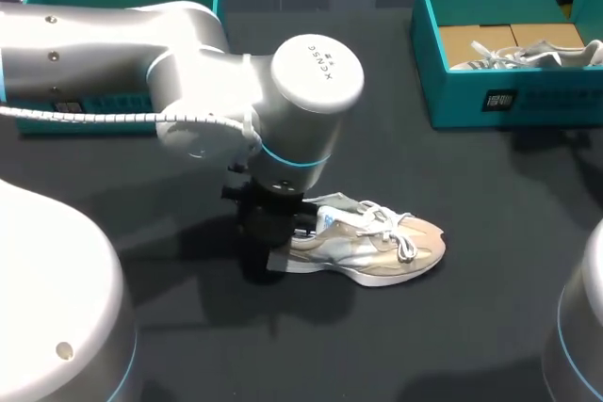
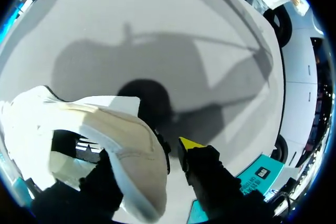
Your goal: Take the shoe out of the shoebox, open the shoe tongue, remove and reinsert the insole, then place the shoe into the shoebox
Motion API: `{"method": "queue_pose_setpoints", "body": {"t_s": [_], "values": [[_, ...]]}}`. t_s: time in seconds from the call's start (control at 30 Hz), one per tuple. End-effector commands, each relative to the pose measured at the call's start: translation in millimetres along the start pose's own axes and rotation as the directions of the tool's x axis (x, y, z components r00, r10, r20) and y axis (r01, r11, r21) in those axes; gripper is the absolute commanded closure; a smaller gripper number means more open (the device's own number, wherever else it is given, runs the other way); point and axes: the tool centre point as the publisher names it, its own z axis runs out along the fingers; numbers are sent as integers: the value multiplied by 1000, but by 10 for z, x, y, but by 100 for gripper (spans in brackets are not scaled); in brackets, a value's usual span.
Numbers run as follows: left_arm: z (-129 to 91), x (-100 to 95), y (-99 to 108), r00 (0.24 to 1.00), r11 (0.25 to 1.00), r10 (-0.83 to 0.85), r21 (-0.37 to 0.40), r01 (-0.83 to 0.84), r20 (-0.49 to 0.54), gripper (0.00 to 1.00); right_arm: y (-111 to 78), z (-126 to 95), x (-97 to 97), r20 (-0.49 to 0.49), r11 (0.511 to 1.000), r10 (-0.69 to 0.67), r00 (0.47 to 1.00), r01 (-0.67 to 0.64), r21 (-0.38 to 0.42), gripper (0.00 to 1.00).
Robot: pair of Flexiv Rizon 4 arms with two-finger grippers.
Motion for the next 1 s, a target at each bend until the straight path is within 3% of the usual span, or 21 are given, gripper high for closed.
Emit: {"method": "queue_pose_setpoints", "body": {"t_s": [0.03, 0.13, 0.4, 0.63, 0.8, 1.0], "values": [[-27, 23, 13, 1000, 1000, -5, 8, 5, 18, 21, -3, -2, -1, 0, 1000, 0, 1000, 0, 0, 0], [-117, 57, -6, 999, 1000, -12, 24, 11, 49, 0, -3, -2, -1, 0, 1000, 0, 1000, 0, 0, 0], [-484, 176, -82, 984, 994, -75, 94, 61, 162, 0, -3, -2, -1, 0, 1000, 0, 1000, 0, 0, 0], [-786, 334, -179, 951, 954, -199, 269, 133, 235, 0, -3, -2, -1, 0, 1000, 0, 1000, 0, 0, 0], [-884, 482, -221, 916, 891, -315, 411, 194, 250, 0, -3, -2, -1, 0, 1000, 0, 1000, 0, 0, 0], [-944, 640, -251, 869, 802, -447, 527, 283, 214, 0, -3, -2, -1, 0, 1000, 0, 1000, 0, 0, 0]]}}
